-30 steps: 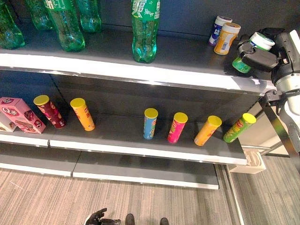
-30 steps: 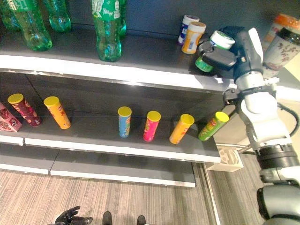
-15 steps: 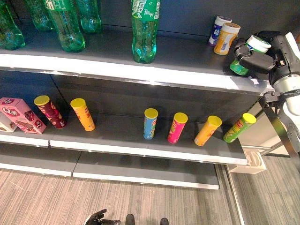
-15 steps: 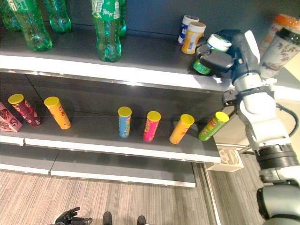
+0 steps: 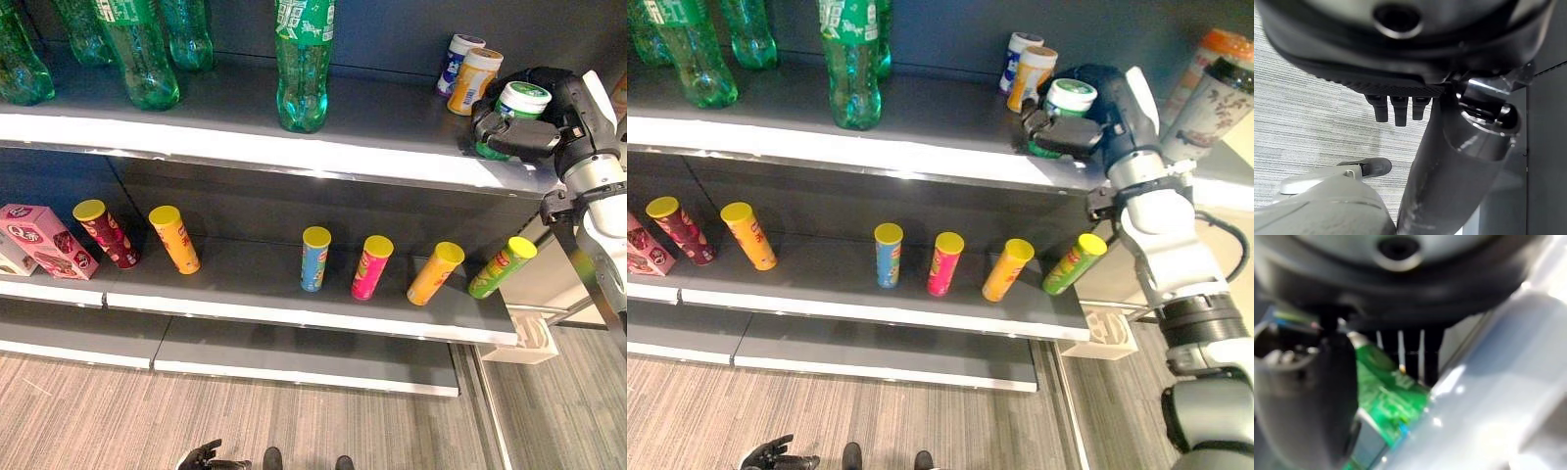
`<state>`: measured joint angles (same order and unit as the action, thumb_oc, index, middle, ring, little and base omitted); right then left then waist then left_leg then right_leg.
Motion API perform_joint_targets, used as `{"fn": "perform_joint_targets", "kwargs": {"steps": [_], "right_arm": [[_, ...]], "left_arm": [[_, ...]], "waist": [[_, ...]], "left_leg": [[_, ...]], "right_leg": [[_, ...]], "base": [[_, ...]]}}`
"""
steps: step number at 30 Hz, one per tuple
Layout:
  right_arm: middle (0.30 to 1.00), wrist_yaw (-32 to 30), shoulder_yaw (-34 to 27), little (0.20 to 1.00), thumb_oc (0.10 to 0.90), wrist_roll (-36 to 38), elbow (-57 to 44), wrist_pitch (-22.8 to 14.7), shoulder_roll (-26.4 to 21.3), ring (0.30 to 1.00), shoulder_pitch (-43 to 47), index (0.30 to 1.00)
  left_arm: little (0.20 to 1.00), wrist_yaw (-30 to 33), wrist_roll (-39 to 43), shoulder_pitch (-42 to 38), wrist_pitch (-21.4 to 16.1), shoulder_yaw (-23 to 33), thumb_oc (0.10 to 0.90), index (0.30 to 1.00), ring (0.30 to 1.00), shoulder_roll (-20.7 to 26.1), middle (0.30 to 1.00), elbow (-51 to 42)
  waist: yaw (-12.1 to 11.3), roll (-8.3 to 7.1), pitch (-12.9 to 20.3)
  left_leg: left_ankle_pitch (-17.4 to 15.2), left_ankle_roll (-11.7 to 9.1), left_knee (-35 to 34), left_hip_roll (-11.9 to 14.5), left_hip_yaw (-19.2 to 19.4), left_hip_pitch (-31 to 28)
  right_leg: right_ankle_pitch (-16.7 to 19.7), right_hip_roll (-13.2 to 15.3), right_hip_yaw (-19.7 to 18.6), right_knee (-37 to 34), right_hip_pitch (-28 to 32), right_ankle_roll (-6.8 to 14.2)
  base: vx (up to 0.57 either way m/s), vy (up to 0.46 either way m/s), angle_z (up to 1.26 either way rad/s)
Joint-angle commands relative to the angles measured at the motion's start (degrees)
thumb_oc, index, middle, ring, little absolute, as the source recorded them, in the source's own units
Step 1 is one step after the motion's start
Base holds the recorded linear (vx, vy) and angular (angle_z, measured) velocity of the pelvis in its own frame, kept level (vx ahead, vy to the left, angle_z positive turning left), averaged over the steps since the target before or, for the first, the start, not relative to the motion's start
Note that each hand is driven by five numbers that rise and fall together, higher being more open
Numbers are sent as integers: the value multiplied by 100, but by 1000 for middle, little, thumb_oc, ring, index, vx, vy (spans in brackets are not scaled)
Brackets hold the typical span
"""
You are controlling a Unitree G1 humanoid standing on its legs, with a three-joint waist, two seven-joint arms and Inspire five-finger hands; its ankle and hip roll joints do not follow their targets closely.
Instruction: Put the goods on the table back onto the shelves and tidy them up.
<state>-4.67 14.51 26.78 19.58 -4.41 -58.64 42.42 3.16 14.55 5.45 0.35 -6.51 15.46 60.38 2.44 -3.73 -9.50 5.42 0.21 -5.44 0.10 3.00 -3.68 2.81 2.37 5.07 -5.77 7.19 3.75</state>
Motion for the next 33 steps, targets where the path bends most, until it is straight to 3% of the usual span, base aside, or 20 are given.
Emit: {"fn": "perform_joint_targets", "kwargs": {"steps": [1,20,23,24,26,33], "right_arm": [[900,-199,-148,900,800,18,60,-377,-531,900,994,900],[900,-447,-617,900,800,363,-181,-629,-459,900,892,900],[900,-547,-779,900,800,361,-339,-708,-435,900,841,900],[900,-747,-1161,900,800,371,-731,-919,-379,900,707,900],[900,-729,-1323,900,800,427,-977,-995,-327,900,581,900],[900,-732,-1562,900,800,399,-1383,-1054,-330,900,332,900]], "left_arm": [[900,90,17,-362,-146,-284,800,900,900,203,900,337],[900,98,2,-376,-131,-279,800,900,900,204,900,348],[900,120,0,-391,-131,-272,800,900,900,196,900,360],[900,133,-9,-413,-125,-243,800,900,900,145,900,400],[900,134,-23,-419,-123,-233,800,900,900,141,900,410],[900,127,-43,-443,-119,-222,800,900,900,144,900,399]], "waist": [[-180,-45,323],[-153,-35,340],[-139,-19,344],[-82,59,360],[-64,86,372],[-35,122,389]], "left_leg": [[-802,-409,44,239,36,-517],[-828,-410,44,238,40,-533],[-833,-407,44,241,38,-533],[-848,-405,44,242,46,-539],[-852,-403,44,240,54,-544],[-854,-412,44,246,76,-548]], "right_leg": [[-368,210,368,77,42,431],[-396,201,369,77,54,428],[-399,204,364,77,55,435],[-417,206,351,77,56,434],[-425,205,343,77,57,434],[-430,189,326,77,42,427]], "base": [[0,0,0],[0,0,0],[0,0,0],[0,0,0],[8,-13,3],[-6,-17,-2]]}}
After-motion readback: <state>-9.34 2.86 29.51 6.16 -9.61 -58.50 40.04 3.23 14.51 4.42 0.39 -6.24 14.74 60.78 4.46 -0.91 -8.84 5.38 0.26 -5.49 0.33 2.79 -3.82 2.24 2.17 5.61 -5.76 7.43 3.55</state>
